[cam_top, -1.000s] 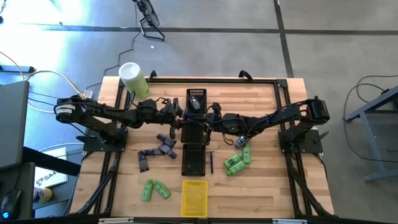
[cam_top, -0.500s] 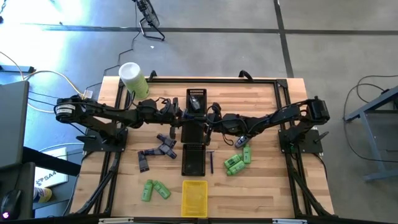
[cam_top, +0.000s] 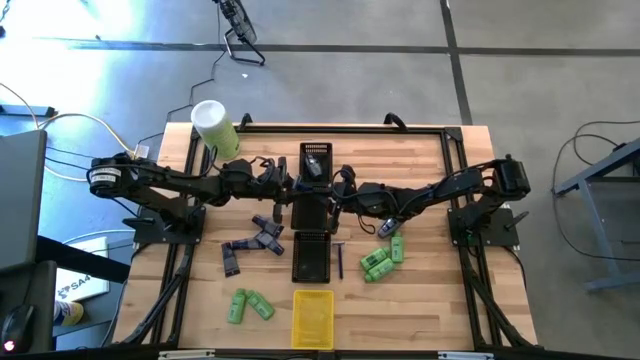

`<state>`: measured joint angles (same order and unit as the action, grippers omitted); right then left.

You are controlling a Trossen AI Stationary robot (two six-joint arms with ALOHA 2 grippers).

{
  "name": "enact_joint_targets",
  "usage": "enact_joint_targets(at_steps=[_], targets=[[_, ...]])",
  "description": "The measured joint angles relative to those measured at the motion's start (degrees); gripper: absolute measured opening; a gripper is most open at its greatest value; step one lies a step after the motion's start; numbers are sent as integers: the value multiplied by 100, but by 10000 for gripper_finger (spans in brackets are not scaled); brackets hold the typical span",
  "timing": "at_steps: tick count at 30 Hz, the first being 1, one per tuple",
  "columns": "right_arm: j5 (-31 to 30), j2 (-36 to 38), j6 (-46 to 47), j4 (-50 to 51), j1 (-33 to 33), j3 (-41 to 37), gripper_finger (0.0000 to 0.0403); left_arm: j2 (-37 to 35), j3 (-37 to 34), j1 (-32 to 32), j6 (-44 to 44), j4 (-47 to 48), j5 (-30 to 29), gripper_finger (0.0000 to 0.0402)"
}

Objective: Pick & Place Travel size toiletries
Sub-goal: Put the blue razor into the yellow bin

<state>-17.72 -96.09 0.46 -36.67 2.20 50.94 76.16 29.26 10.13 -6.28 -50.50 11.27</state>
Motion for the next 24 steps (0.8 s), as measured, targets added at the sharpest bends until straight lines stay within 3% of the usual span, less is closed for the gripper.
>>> enact_joint_targets(at_steps=[6,14,19,24], targets=[[-33,0,-62,2,-1,0,99,0,0,-1,-1,18,19,40],[-59,0,95,0,4,0,215,0,0,-2,-2,17,17,40],[-649,127,79,166,60,4,274,0,0,-2,-4,119,13,40],[-1125,351,-145,637,181,4,306,0,0,-2,-2,147,11,39]])
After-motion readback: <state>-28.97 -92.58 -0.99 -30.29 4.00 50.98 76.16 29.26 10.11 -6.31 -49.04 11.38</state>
